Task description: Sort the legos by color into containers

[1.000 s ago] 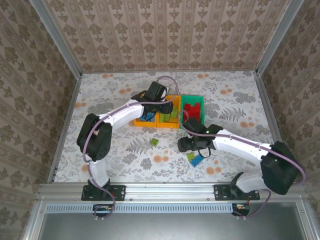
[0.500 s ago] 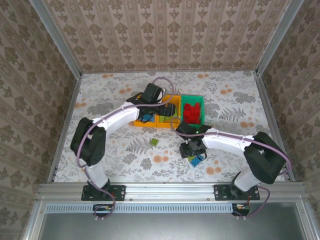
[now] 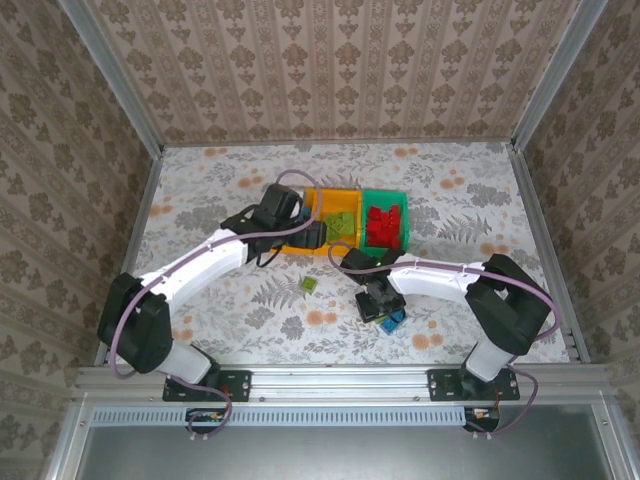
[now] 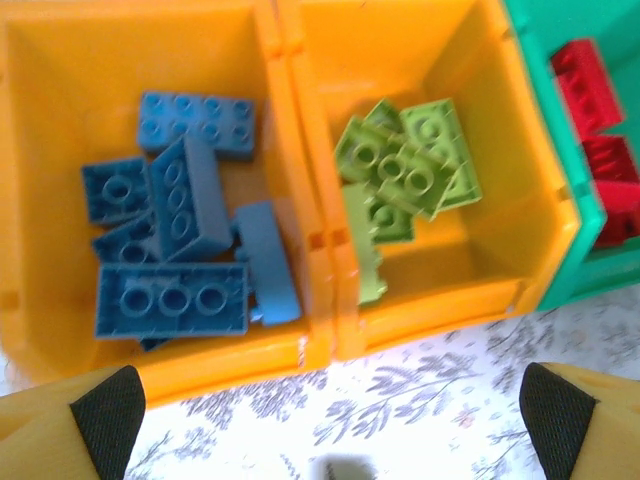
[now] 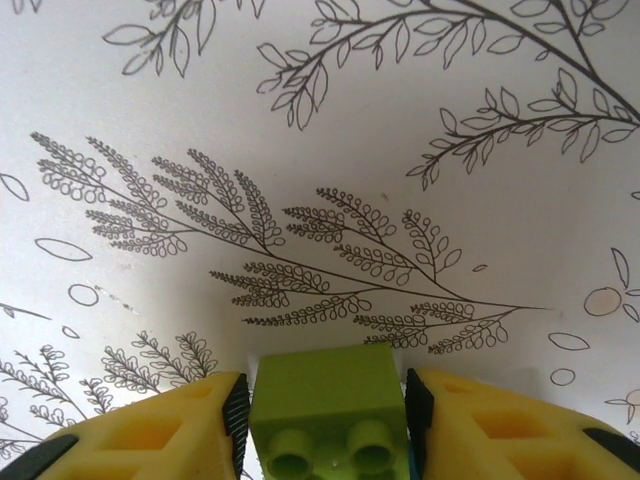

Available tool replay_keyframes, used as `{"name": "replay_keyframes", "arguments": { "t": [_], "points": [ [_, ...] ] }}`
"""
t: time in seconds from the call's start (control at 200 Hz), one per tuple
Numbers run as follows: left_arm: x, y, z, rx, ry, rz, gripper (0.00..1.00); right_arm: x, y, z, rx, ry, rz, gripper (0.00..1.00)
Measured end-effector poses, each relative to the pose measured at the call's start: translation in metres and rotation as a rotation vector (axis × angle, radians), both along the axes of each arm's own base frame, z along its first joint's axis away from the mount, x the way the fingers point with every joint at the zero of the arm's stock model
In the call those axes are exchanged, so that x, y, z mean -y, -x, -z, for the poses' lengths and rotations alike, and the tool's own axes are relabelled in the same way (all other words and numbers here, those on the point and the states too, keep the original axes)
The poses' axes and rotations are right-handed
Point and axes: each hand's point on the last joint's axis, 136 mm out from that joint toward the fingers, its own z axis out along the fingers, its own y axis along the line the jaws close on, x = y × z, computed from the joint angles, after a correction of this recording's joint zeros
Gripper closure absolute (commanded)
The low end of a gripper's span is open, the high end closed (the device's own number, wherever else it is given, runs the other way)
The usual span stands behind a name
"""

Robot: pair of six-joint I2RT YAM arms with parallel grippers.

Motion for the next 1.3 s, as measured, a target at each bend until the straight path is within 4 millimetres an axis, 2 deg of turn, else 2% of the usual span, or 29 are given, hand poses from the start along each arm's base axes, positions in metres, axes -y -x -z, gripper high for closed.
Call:
{"name": "replay_keyframes", "arguments": {
  "t": [0.175, 0.305, 0.415, 0.565, 0.71, 0.905, 1.02, 1.095, 1.3],
  "points": [
    [-0.023, 0.017, 0.027, -0.061, -0.052, -0.031, 0.0, -0.001, 0.0, -0.002, -0.001, 0.003, -0.001, 0.75],
    [-0.033, 0.029, 0.032, -0.074, -0.063, -0.037, 0.0, -0.005, -0.004, -0.007, 0.014, -0.012, 0.006, 0.8],
    [-0.037, 0.037, 0.032, -0.075, -0.055, -0.033, 0.0, -0.018, -0.02, -0.022, 0.055, -0.078, 0.028, 0.81],
    [-0.037, 0.05, 0.043, -0.105, -0.056, -0.002, 0.0, -0.039, -0.063, -0.062, 0.164, -0.264, 0.12, 0.81],
    [-0.028, 0.068, 0.056, -0.135, -0.076, 0.064, 0.0, -0.044, -0.106, -0.092, 0.241, -0.408, 0.237, 0.81],
    [-0.006, 0.093, 0.078, -0.181, -0.131, 0.182, 0.02, -0.046, -0.187, -0.127, 0.336, -0.516, 0.392, 0.8],
    [-0.002, 0.1, 0.094, -0.215, -0.174, 0.214, 0.07, -0.053, -0.222, -0.129, 0.349, -0.536, 0.437, 0.79],
    [-0.002, 0.104, 0.105, -0.238, -0.201, 0.227, 0.11, -0.058, -0.239, -0.123, 0.344, -0.532, 0.45, 0.73],
    [-0.002, 0.104, 0.123, -0.28, -0.245, 0.237, 0.16, -0.063, -0.265, -0.101, 0.311, -0.494, 0.475, 0.56]
  ]
}}
